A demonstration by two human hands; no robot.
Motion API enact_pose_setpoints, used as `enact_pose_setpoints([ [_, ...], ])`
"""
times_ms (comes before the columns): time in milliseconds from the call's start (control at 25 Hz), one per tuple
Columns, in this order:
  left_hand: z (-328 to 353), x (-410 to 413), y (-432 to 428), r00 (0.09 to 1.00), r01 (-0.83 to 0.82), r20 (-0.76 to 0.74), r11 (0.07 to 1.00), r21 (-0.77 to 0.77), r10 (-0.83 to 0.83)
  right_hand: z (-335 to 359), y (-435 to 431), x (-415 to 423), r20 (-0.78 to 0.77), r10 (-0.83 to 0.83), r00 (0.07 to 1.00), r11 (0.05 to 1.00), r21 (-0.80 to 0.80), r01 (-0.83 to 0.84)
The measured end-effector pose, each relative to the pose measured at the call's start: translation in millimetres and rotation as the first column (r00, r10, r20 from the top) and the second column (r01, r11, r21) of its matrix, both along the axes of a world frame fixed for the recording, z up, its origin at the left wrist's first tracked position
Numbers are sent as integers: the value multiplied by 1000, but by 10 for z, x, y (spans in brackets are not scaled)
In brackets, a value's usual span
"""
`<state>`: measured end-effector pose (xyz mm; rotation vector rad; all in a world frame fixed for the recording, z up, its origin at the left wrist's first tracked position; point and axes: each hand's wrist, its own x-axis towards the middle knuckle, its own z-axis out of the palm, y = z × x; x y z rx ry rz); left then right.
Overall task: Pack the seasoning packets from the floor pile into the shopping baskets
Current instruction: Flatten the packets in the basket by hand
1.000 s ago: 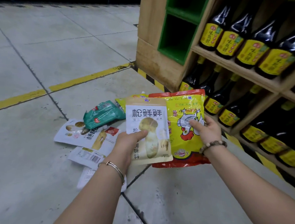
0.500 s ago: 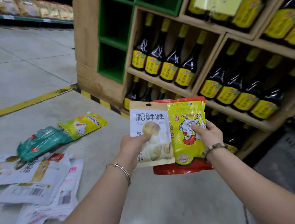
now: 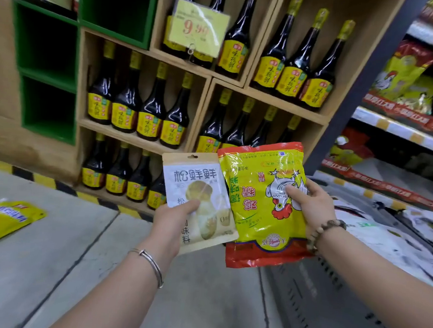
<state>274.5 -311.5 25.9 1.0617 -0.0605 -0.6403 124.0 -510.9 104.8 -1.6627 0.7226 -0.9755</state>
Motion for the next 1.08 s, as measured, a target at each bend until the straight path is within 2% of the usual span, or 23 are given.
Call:
enact_pose_setpoints([
  [160,213,-267,-421,996,91,21,996,-5,-91,207,-382,-425,30,-68,997,996,-47,70],
  [560,716,-1000,-1433,943,268,213,963,-36,-255,811,-1506,-1523,59,-202,978,977,-61,206],
  [720,702,-1381,-1852,947,239,227,971,-28,-227,974,-2050,-1936,52,-303,952,944,-117,307],
  [880,808,-1616,-2404,936,186,308,982,-18,-172,970,-2636,-2249,15,-398,917,900,-187,393],
  [1000,924,-1685,-2871,910,115,398,993,30,-117,995,-3052,-2281,-14,-407,913,898,-192,397],
  [1080,956,-1725,-3189,861,39,503,996,80,-74,1041,-3288,-2147,-55,-420,906,883,-254,394],
])
